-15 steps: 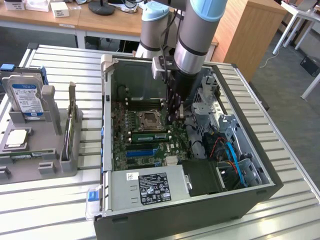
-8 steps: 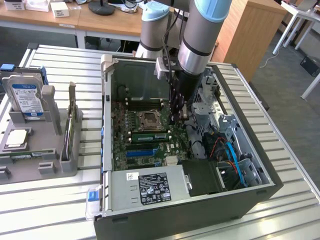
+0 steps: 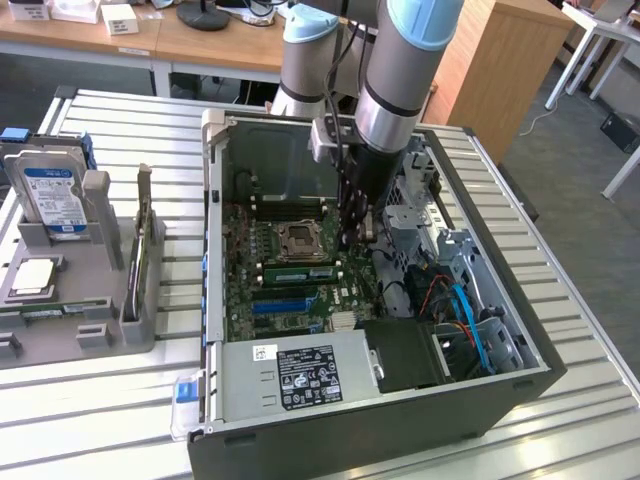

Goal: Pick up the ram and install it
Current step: 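Press down the ram until it locks into place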

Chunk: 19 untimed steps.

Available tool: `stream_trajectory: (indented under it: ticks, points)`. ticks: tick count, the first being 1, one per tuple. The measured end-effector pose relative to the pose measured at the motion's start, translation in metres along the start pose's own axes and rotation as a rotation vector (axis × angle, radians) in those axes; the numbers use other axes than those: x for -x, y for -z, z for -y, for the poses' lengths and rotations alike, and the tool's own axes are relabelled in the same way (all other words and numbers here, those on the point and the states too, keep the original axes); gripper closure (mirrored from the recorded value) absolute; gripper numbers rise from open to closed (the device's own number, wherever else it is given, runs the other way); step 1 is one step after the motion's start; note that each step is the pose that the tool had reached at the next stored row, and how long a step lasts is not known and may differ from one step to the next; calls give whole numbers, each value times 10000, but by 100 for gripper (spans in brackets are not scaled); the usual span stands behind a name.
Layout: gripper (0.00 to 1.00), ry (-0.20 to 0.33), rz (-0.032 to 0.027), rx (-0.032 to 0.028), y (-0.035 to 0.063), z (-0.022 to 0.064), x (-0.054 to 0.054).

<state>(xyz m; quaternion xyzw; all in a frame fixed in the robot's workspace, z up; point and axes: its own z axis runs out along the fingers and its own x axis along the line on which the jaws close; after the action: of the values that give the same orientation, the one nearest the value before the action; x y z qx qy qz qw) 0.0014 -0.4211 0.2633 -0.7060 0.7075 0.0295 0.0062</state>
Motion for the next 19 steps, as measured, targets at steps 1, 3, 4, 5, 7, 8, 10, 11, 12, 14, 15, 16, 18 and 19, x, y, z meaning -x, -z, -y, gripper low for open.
stream_trajectory:
  ticks: [1,3,4,5,7,8,10,11,12,14,15,16,18,19]
  points:
    - [89,1,0,0,-12,0,-1]
    - [89,0,8,0,-32,1,-2]
    - [89,0,14,0,-41,2,-2]
    - [89,1,18,0,-49,2,-3]
    - [89,2,29,0,-64,3,-3]
    - [89,1,32,0,-73,3,-4]
    - [89,1,33,1,-93,4,-5]
    - [89,2,33,1,-105,4,-5]
    - [89,1,33,1,-117,4,-6]
    - [89,1,34,0,-137,5,-7]
    - [89,2,33,1,-145,5,-8]
    - [89,2,33,0,-151,5,-8]
    - [89,1,32,1,-160,6,-9]
    - [89,1,30,2,-160,6,-9]
